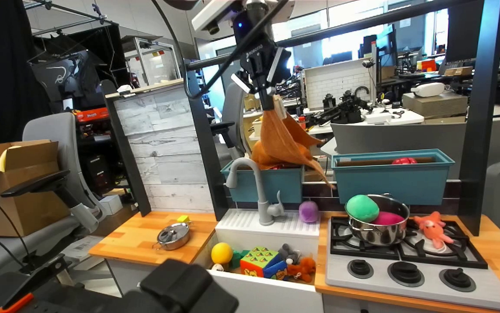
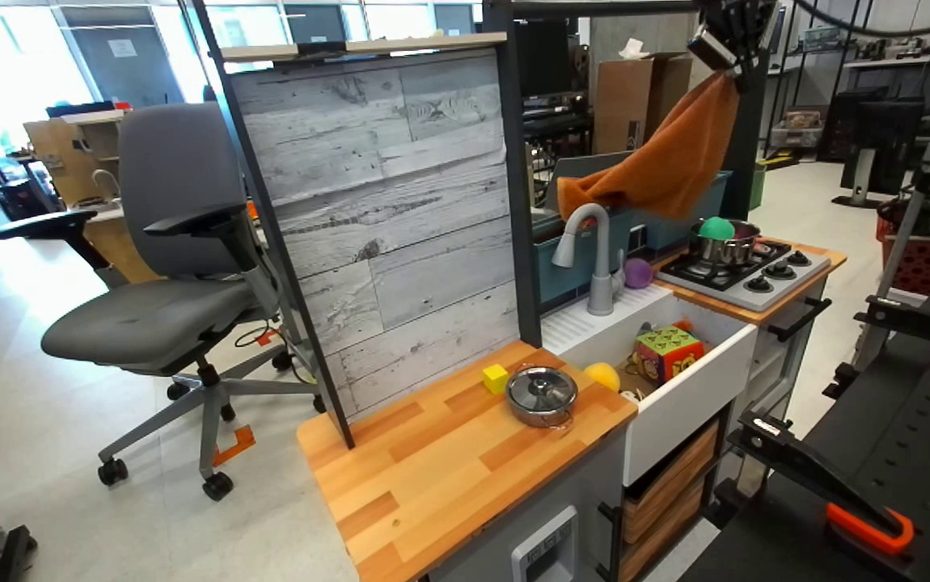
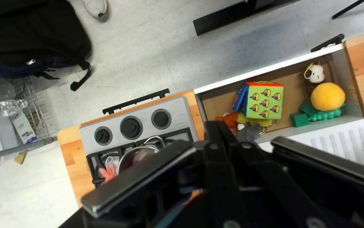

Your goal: Hang the orange towel on the black rod

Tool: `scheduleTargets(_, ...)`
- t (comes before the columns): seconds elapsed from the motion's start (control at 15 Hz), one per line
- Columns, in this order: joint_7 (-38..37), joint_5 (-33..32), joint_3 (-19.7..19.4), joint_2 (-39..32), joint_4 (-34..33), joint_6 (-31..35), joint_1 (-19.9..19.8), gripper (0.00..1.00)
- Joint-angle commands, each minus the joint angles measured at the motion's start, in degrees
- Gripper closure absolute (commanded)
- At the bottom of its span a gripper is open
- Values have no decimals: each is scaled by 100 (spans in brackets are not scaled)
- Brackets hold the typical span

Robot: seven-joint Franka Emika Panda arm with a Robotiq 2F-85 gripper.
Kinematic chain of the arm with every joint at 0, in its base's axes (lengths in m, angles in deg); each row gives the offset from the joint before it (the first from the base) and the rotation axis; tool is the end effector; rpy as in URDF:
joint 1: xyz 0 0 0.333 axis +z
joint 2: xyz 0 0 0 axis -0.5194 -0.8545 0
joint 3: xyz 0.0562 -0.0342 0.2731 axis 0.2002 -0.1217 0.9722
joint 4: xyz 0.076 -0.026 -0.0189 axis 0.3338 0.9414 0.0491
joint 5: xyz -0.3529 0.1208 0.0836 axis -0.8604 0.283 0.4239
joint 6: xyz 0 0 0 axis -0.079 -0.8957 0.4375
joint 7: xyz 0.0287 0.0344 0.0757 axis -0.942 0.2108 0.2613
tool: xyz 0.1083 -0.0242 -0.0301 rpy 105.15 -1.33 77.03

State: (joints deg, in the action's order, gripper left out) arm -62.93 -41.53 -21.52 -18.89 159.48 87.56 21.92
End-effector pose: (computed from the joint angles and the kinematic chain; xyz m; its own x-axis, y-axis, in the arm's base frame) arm 0.6162 -0.2108 0.3238 0.9184 -0.3062 -0.2504 -0.2463 -0.9380 0.2437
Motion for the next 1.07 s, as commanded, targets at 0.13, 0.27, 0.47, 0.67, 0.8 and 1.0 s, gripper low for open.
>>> scheduleTargets(0.13, 446, 13, 279, 944, 333, -446, 193, 99)
scheduleTargets(0.27, 307, 52, 425, 843, -222, -1112, 410, 99)
scheduleTargets(0.47, -39, 150, 661, 432, -1379, -2217, 790, 99)
scheduleTargets(0.67, -602, 330, 827, 258, -2248, -3202, 1134, 99)
scheduleTargets(0.8, -1001, 576, 847, 217, -2820, -3967, 1237, 99)
scheduleTargets(1.0, -1397, 1175, 811, 145, -3737, -5139, 1108, 99)
